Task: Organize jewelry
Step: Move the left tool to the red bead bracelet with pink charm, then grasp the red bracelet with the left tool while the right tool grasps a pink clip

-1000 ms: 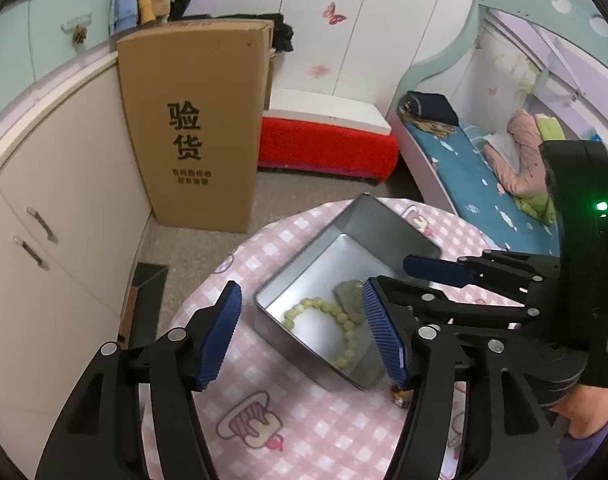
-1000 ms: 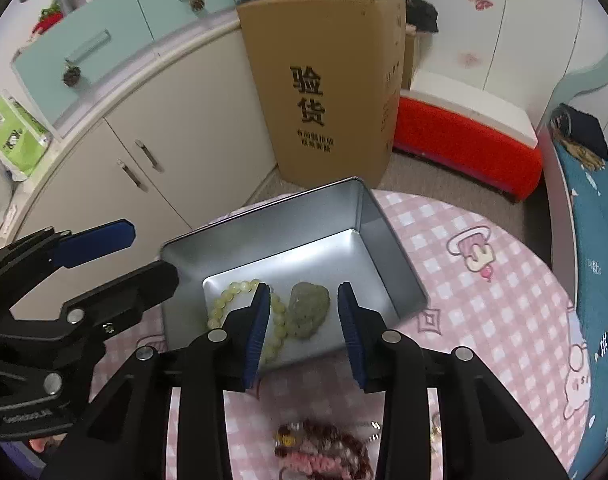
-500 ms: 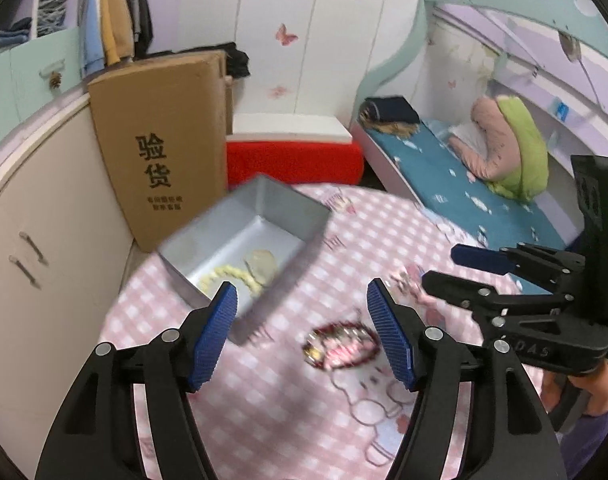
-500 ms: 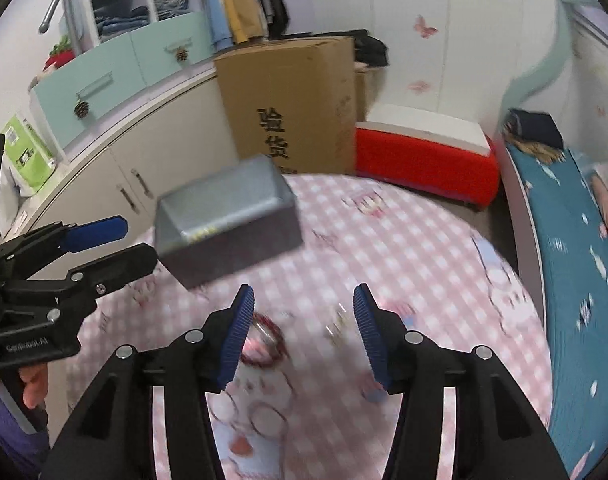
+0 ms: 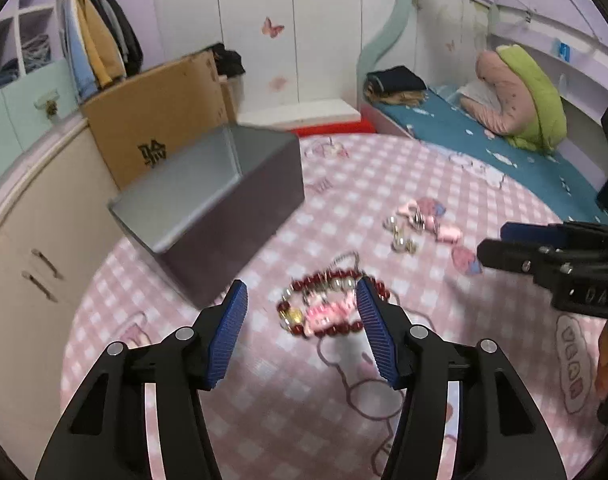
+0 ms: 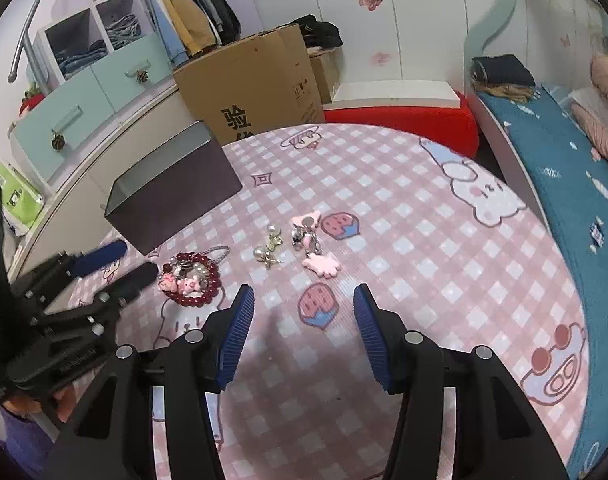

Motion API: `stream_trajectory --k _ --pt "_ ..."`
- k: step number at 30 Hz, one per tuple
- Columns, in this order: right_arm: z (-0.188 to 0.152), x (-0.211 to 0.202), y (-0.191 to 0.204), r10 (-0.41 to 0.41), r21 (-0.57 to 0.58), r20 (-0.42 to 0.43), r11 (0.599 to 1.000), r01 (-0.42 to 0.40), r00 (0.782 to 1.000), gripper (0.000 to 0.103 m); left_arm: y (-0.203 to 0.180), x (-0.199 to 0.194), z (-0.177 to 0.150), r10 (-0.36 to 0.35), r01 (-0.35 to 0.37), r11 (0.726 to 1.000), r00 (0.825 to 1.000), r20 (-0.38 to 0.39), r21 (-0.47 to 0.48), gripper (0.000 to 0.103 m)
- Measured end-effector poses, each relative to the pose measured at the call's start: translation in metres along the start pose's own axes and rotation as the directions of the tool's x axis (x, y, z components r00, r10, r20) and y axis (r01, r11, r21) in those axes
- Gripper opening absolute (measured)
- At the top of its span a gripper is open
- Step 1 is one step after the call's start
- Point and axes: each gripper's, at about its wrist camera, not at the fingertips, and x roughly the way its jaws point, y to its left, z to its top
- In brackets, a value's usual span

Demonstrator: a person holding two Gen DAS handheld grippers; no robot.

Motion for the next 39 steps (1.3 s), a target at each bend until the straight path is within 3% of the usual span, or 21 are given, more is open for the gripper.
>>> stream_trajectory --k 5,9,16,18,30,39 --pt "-0.003 0.005 -0.007 0.021 0.023 -0.009 1.0 -0.021 1.0 0.051 0.002 0.011 -0.005 -0.011 0.011 1.0 1.0 -0.014 -0.017 0.049" --pt "-0.003 0.007 -0.008 0.031 0.025 -0.011 0.999 -0.03 0.999 0.051 0.0 0.018 -0.007 -0.027 0.026 0.999 0.999 -0.037 -0.023 0.035" --pt "-0.001 0.009 -0.005 0.042 0.022 -0.014 0.999 -0.041 0.999 0.051 0.001 0.023 -0.011 -0.041 0.04 0.999 0.998 -0.055 -0.02 0.034" --pt "-0.001 0.011 -0.004 0.04 0.02 -0.017 0.999 -0.039 0.999 0.051 0.001 0.023 -0.011 -0.031 0.031 0.999 0.998 -0.059 -0.014 0.027" --pt "-0.001 0.012 -0.004 0.021 0.006 -0.031 1.0 -0.02 0.999 0.051 0.009 0.018 -0.013 -0.048 0.046 0.999 0.997 -0.053 -0.026 0.023" --pt "0.004 0.027 0.003 -0.055 -0.081 -0.048 0.995 0.051 0.997 0.052 0.026 -0.025 -0.008 -0.133 0.136 0.987 0.99 0.038 -0.09 0.023"
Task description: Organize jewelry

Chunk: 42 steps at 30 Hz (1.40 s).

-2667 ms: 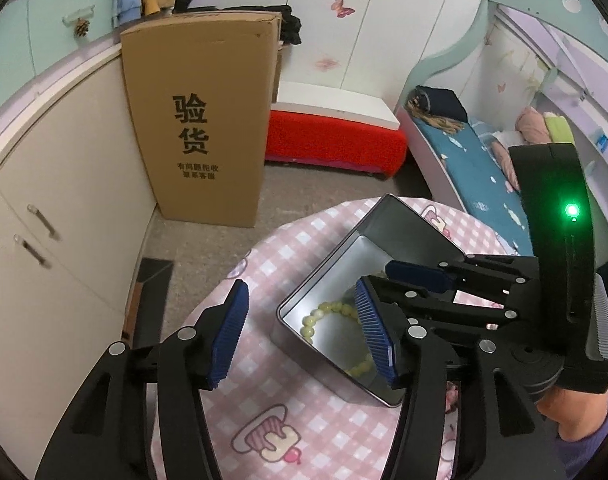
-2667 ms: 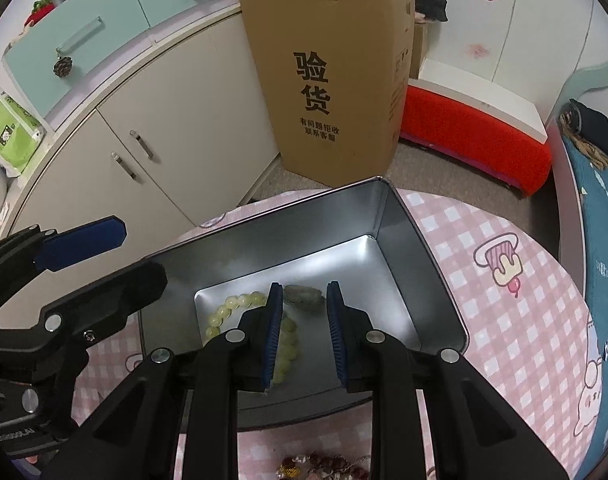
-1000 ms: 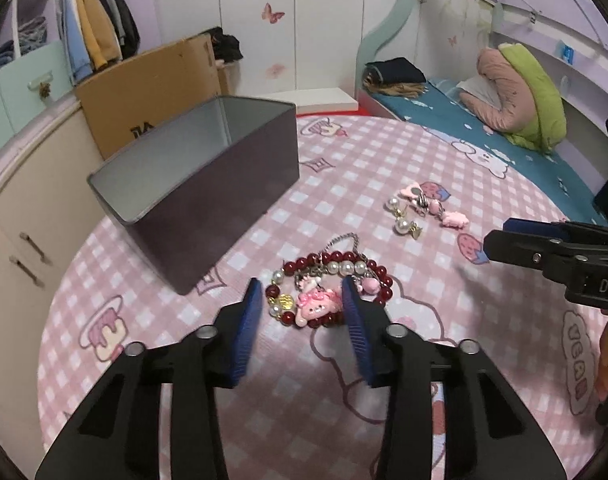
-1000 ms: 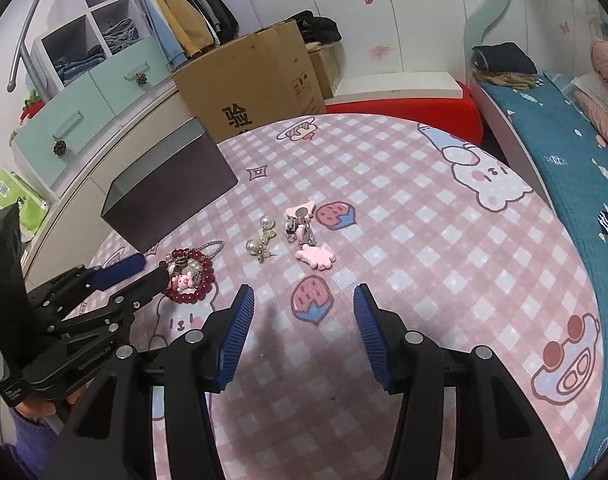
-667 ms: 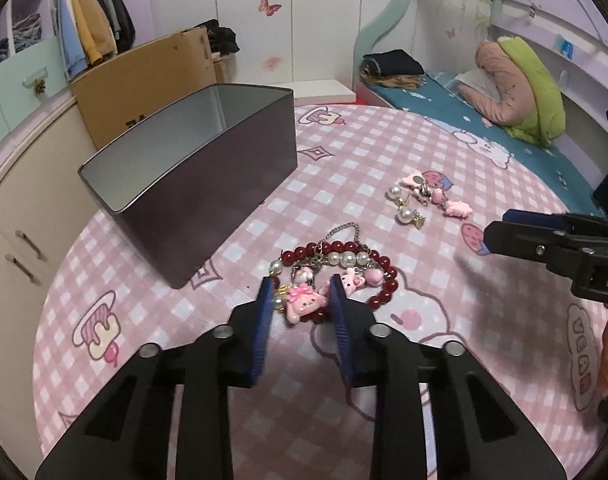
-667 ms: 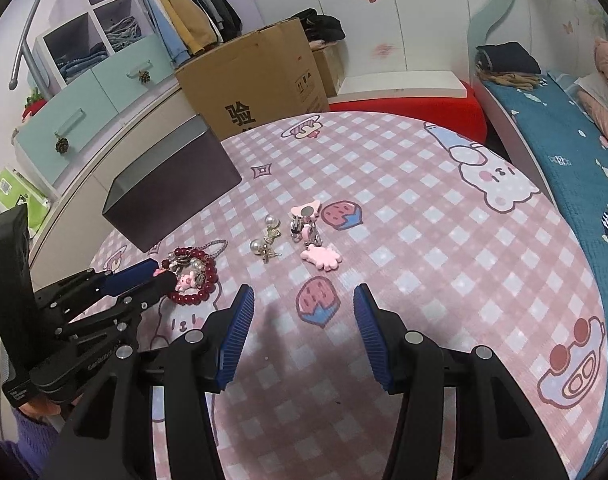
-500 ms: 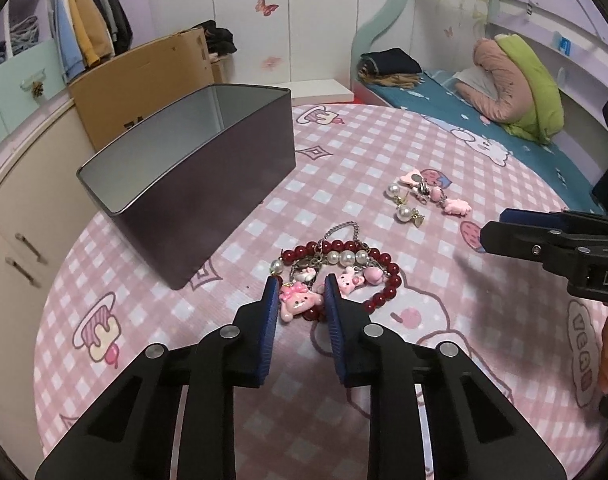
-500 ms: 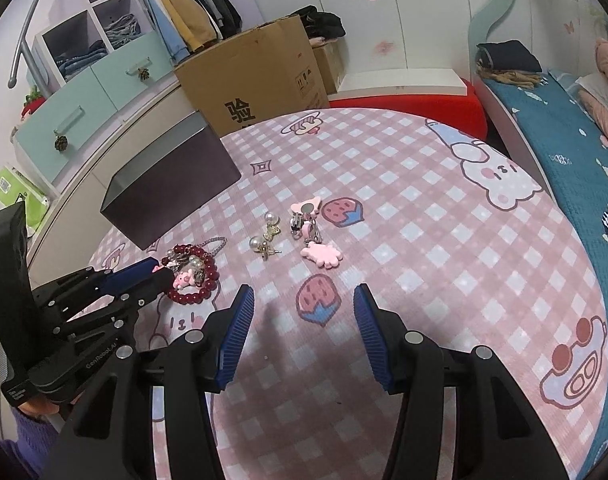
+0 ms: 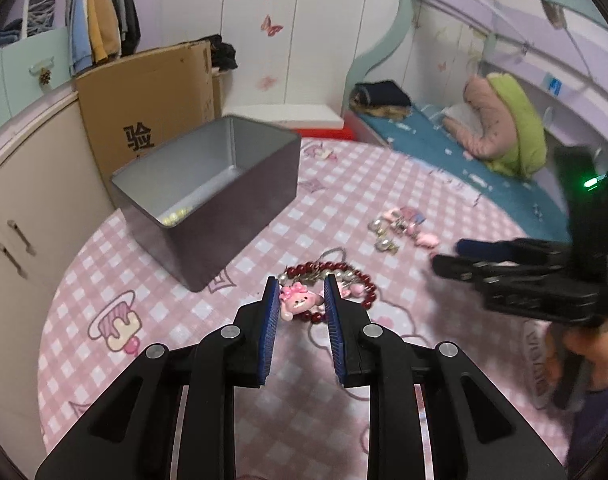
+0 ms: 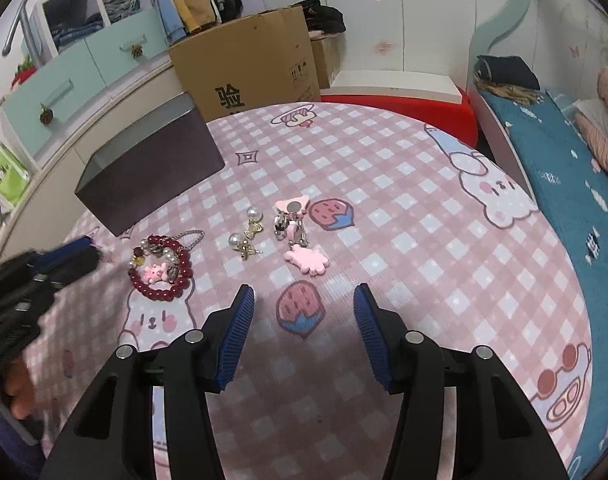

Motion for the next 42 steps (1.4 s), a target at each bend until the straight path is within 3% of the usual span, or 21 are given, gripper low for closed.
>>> stream_trajectory --k 10,18,26,35,42 --pt "0.017 0.019 0.009 -0.07 -0.136 0.008 0.988 0.07 0.998 0.052 0.005 -0.022 0.003 -0.027 0.027 1.0 0.999 0.031 0.002 0.023" --pt "0.018 0.02 0.025 -0.043 -0.218 -0.013 0.975 0.039 0.999 0.016 0.011 -0.021 0.003 -0.056 0.057 0.998 0.998 0.017 -0.017 0.023" --pt "0.01 0.011 0.025 -0.051 -0.183 -0.021 0.982 0.046 0.999 0.016 0.014 -0.027 0.003 -0.099 0.1 0.995 0.995 0.012 -0.031 0.023" --pt "0.028 -0.044 0.026 0.046 -0.117 0.054 0.992 -0.039 0.997 0.016 0.018 -0.042 0.027 -0.218 0.218 0.975 0.976 0.01 -0.032 0.023" --pt "0.059 -0.074 0.053 0.108 -0.13 0.131 0.987 -0.09 0.986 0.016 0.029 -0.06 0.062 -0.232 0.234 0.972 0.971 0.057 -0.019 0.023"
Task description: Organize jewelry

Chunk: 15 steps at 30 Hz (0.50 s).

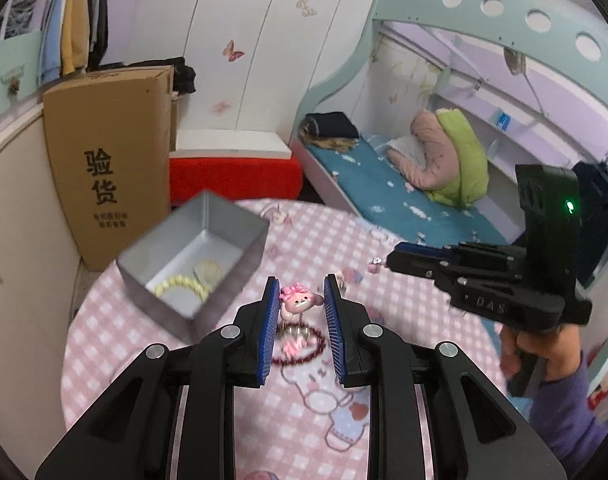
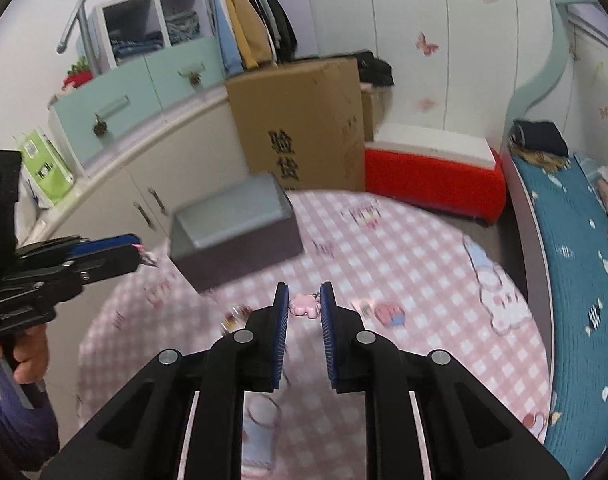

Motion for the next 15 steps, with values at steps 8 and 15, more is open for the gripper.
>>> stream_trajectory --k 8,15 --pt "0.049 0.023 0.038 0.048 -0.02 0.026 0.999 -0.047 0.999 0.016 0.045 0.017 0.039 0.023 -0.028 0.995 0.999 -0.046 -0.093 0.023" --pt "0.072 0.079 0.059 0.065 -0.023 -0.042 0.998 -0.066 0.997 0.016 0.081 0.05 0.041 0.065 -0.085 0.984 0.99 -0.126 -0.154 0.023"
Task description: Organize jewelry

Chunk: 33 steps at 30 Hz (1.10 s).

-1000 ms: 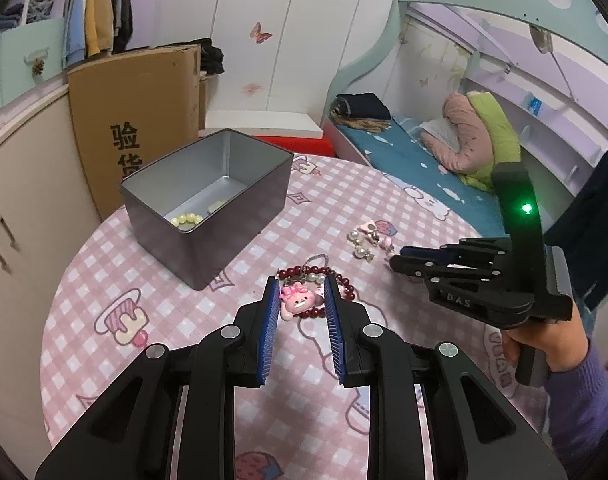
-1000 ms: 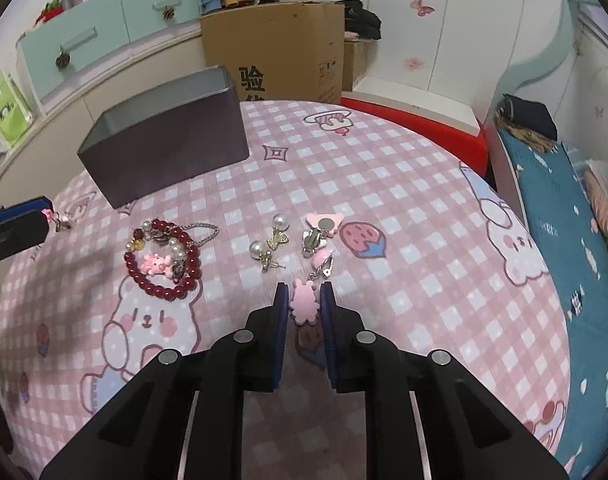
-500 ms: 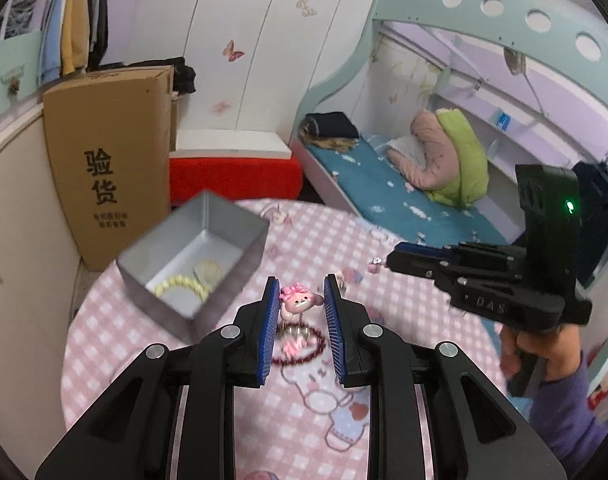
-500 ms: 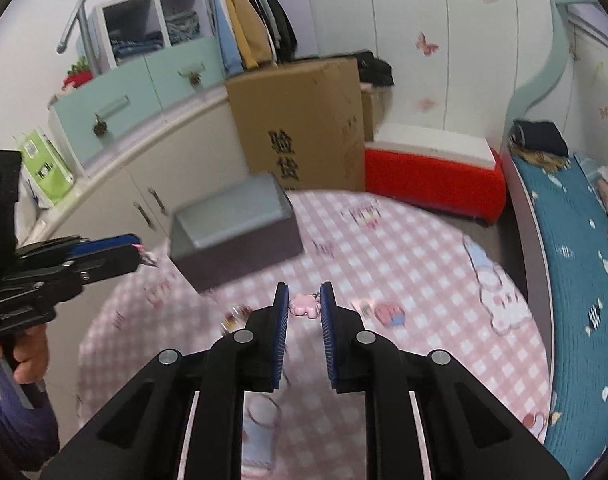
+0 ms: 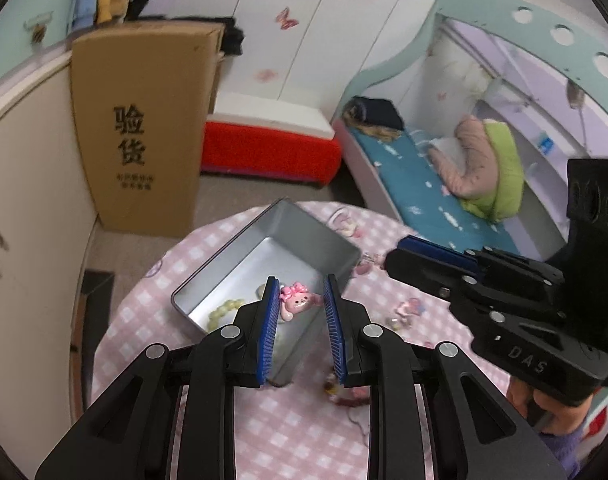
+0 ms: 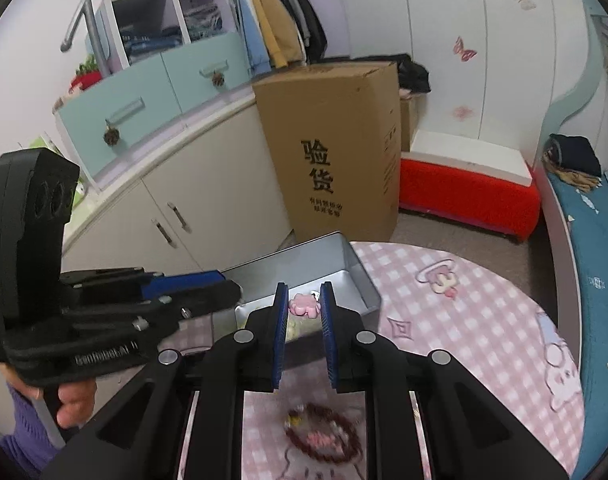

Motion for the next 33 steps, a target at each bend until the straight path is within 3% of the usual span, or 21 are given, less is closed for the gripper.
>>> stream_trajectory --k 11,26,33 --pt "0.005 0.064 -0.004 -0.021 0.015 -0.109 1.0 0.023 0.994 0.016 0.011 0.04 -0.005 0.073 -0.072 0.997 0.995 -0.066 0.024 0.023" --pt "0.0 0.081 -0.006 -0.015 0.017 -0.167 1.0 0.018 0.986 0.017 0.02 0.047 -0.005 0.053 -0.055 0.998 0.995 -0.082 -0.026 0.025" --pt "-0.003 0.075 -0.01 -0.009 0.037 -0.162 0.999 0.016 0.987 0.019 0.018 0.039 -0.006 0.067 -0.07 0.996 0.996 -0.059 -0.047 0.043"
